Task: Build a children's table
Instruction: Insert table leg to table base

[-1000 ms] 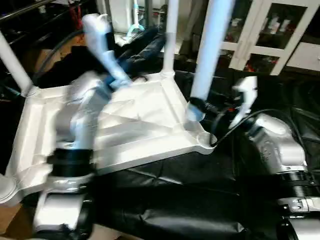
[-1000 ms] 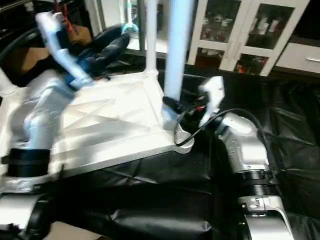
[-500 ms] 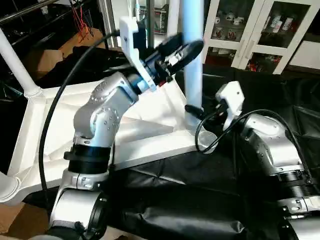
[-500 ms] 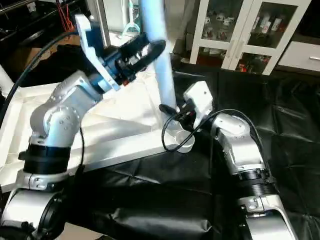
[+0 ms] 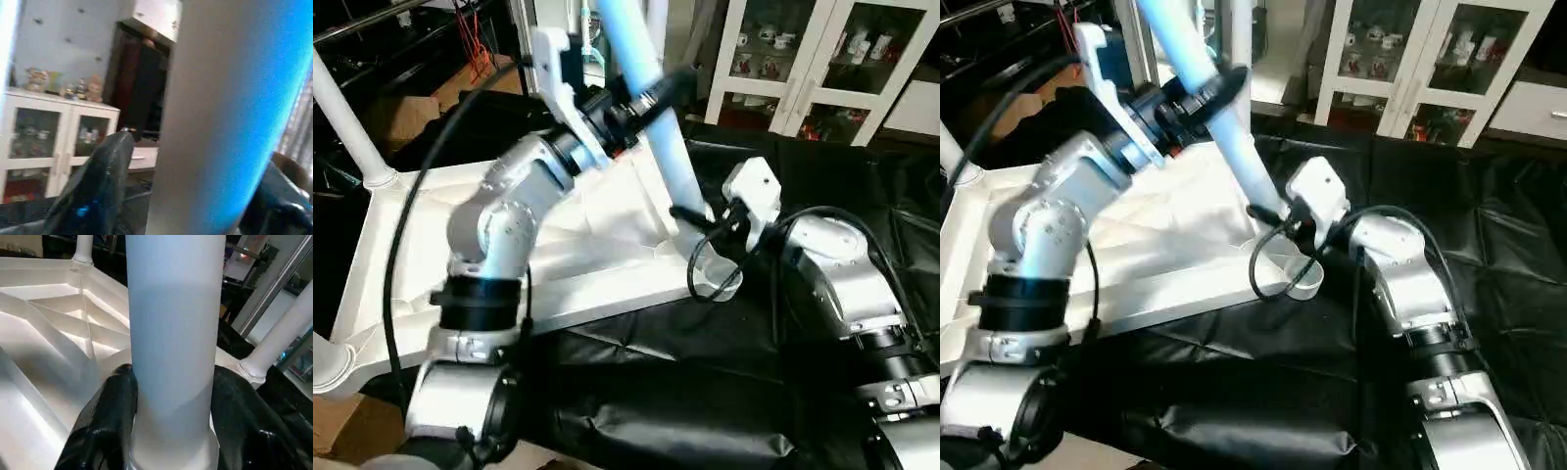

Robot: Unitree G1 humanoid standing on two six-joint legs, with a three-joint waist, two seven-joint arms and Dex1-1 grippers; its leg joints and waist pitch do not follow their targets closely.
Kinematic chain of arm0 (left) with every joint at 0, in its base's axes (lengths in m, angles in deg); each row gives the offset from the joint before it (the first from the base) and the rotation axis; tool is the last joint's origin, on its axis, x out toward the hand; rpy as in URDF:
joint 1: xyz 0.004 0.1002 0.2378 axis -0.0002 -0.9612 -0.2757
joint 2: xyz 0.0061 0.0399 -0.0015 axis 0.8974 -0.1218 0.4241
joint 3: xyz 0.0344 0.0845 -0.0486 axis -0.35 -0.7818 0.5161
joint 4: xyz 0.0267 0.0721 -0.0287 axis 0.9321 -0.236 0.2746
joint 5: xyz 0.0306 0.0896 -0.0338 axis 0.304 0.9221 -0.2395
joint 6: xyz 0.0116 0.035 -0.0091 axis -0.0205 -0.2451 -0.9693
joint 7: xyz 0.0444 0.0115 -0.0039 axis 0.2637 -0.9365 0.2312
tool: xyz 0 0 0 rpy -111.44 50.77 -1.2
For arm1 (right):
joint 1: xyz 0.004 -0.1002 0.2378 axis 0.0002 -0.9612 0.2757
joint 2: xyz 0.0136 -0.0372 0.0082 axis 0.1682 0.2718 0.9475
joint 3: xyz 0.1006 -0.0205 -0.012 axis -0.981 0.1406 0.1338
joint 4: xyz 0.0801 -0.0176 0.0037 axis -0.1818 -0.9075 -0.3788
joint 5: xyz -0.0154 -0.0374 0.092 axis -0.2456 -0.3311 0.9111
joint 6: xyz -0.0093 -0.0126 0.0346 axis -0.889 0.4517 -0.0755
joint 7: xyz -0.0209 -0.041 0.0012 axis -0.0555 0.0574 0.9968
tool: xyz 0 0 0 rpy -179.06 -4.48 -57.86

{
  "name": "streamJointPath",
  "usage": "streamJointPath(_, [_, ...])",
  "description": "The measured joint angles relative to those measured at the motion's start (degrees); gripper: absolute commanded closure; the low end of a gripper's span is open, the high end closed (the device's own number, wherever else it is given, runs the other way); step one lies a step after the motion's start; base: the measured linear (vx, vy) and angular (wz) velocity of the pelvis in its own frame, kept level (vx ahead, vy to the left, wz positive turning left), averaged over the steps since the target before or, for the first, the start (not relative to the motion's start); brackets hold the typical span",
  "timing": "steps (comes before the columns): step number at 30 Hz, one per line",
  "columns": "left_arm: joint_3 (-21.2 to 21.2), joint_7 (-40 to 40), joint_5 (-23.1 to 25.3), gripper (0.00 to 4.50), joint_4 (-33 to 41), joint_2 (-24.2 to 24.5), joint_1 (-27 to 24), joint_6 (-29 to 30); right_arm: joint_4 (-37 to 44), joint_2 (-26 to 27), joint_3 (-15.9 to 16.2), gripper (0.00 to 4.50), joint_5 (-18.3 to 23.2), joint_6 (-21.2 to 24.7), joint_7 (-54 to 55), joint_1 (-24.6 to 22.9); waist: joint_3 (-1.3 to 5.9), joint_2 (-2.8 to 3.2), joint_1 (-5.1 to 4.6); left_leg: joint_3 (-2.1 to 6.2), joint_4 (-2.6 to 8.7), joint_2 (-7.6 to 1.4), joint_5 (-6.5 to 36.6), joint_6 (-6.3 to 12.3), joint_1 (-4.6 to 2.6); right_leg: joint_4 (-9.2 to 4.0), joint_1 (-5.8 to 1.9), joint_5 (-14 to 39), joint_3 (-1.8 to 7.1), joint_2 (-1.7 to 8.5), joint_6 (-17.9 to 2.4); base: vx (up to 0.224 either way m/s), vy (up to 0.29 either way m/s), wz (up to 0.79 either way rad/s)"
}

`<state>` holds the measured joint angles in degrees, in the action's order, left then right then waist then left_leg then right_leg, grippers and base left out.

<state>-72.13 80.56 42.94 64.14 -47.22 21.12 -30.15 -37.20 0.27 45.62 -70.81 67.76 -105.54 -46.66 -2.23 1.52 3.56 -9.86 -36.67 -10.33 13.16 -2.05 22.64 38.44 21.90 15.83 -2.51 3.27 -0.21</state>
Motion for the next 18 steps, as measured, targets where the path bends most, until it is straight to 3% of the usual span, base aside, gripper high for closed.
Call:
streamJointPath(11, [0.76,-2.00,-0.01,2.66,-0.32,-0.05,0.00,-0.35,-1.48,1.15,-0.12,2.65,0.30,-1.11,0.22,0.07,0.00,0.00,0.14,0.10,-0.18,0.00,-0.01,0.02,0.14,0.13,0.06,0.00,-0.04,0.00,0.00,0.000,0.000,0.00])
streamJointPath(13, [0.89,-2.16,-0.04,2.77,-0.32,-0.06,0.00,-0.37,-1.56,1.30,-0.13,2.09,0.60,-1.12,0.16,0.07,0.00,0.00,0.14,0.11,-0.25,-0.01,-0.01,0.03,0.14,0.22,0.06,0.01,-0.04,0.00,-0.02,0.000,0.000,0.00])
streamJointPath(18, [1.72,-3.88,0.02,2.80,-0.35,-0.26,0.06,-1.15,-1.63,2.40,-1.38,1.59,1.82,-3.90,0.55,0.20,0.00,0.01,0.12,0.14,-0.45,-0.04,-0.01,0.03,0.19,0.42,0.11,0.04,-0.05,0.00,-0.07,0.000,0.000,0.00])
